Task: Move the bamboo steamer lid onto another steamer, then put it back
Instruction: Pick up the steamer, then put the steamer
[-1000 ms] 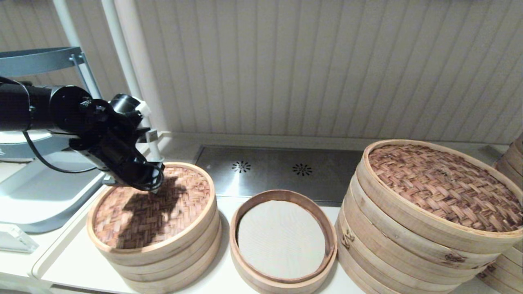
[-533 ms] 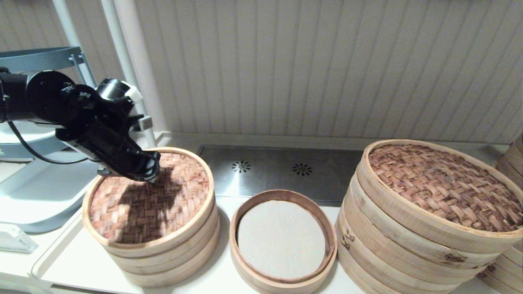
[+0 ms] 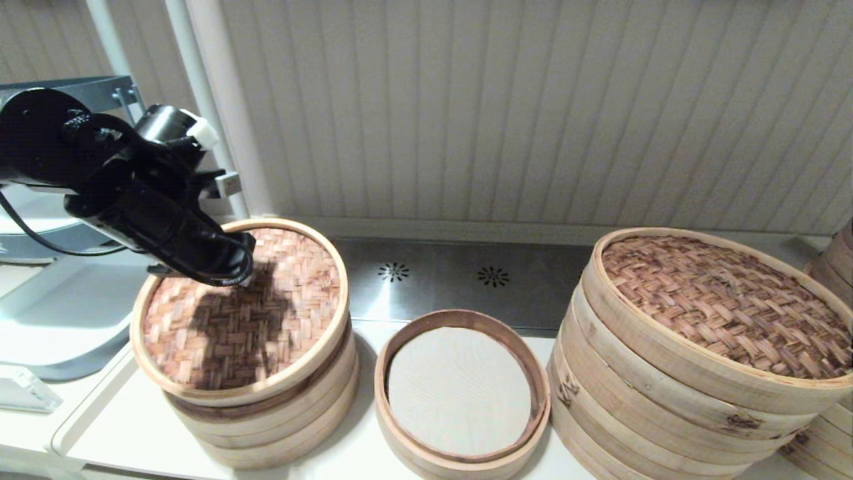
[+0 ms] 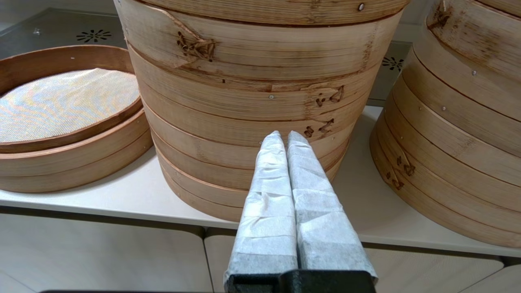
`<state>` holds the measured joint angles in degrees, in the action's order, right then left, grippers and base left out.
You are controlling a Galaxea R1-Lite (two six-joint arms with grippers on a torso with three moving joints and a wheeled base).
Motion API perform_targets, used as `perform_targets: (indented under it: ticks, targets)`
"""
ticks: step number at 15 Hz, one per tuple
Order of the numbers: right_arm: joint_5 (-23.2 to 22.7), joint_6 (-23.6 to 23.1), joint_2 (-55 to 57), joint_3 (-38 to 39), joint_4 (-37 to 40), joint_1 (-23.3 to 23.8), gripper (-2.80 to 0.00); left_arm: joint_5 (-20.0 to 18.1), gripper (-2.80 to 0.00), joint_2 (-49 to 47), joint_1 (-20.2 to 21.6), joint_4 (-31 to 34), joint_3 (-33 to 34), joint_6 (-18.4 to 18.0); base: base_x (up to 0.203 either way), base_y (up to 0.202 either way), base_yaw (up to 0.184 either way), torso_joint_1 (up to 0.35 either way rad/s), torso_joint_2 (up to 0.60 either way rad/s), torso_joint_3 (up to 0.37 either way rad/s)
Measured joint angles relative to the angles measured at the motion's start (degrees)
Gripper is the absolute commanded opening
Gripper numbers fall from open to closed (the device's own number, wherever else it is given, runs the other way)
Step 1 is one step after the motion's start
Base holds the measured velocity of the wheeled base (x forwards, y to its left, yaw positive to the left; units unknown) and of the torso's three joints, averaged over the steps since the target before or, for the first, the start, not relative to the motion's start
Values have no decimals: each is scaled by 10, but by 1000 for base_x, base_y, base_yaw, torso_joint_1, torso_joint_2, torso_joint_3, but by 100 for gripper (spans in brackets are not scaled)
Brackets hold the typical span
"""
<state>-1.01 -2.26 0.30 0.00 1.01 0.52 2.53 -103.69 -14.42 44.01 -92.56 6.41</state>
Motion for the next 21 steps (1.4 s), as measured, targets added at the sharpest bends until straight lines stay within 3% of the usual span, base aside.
perform_targets:
  ticks: [6,11,17,21]
  targets:
    - [0,0,0,0,0,0,-280,-2,-280,23,-48,21,-18,1,0,0,0,0,0,0]
    - [0,0,0,0,0,0,-280,-26,-280,30,-68,46,-55,13,0,0,0,0,0,0]
    - [0,0,0,0,0,0,-280,-28,-280,27,-79,51,-82,14,0,0,0,0,0,0]
    - [0,0,0,0,0,0,-280,-27,-280,14,-117,55,-104,36,0,0,0,0,0,0]
